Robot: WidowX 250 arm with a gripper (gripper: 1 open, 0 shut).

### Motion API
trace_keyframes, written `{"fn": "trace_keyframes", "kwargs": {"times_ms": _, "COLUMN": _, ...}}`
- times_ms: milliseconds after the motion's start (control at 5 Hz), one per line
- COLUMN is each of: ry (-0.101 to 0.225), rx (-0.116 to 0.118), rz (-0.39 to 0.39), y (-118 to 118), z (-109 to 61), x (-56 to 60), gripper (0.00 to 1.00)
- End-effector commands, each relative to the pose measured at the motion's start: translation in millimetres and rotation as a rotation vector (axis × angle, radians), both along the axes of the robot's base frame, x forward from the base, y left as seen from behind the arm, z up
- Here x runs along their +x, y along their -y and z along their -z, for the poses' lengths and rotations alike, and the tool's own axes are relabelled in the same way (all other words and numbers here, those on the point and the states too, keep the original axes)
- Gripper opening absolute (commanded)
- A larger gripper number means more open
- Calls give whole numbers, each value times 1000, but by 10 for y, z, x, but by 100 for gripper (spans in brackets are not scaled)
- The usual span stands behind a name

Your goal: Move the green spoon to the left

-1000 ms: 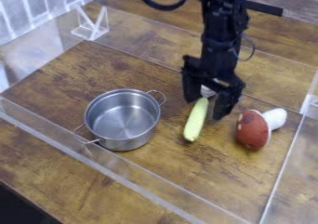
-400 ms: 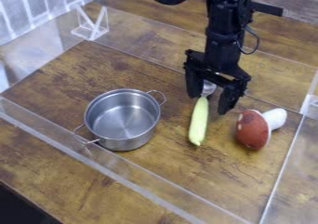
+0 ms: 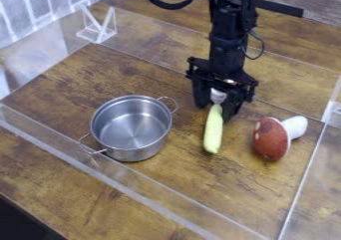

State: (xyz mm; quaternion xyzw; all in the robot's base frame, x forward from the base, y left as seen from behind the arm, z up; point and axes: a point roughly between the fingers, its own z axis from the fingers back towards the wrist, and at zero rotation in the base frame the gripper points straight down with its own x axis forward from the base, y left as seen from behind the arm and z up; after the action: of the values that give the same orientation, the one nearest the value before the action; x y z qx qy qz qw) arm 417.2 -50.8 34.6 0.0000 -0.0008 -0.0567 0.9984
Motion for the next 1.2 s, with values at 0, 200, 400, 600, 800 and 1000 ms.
{"fn": "trace_keyframes", "kwargs": {"times_ms": 0, "ry": 49, "rx": -2, "rz": 8, "y": 120, "z": -86, "x": 24, "gripper": 0}}
{"fn": "trace_keyframes", "kwargs": {"times_ms": 200, "ry": 66, "rx": -4, "rz": 13, "y": 196, "z": -129, "x": 3, "gripper": 0}}
{"fn": "trace_keyframes", "kwargs": {"times_ms": 400, "ry": 82, "rx": -7, "rz": 52, "y": 245, "z": -185, "x": -24, "gripper": 0}}
{"fn": "trace_keyframes", "kwargs": {"times_ms": 600, "ry": 96, "rx": -9, "rz": 92, "y": 293, "z": -235, "x": -52, "gripper": 0}}
{"fn": "trace_keyframes", "kwargs": {"times_ms": 800, "ry": 110, "rx": -8, "rz": 112, "y": 272, "z": -388, "x": 12, "gripper": 0}}
{"fn": "trace_keyframes", "kwargs": {"times_ms": 1000, "ry": 125, "rx": -7, "rz": 132, "y": 253, "z": -551, "x": 75, "gripper": 0}}
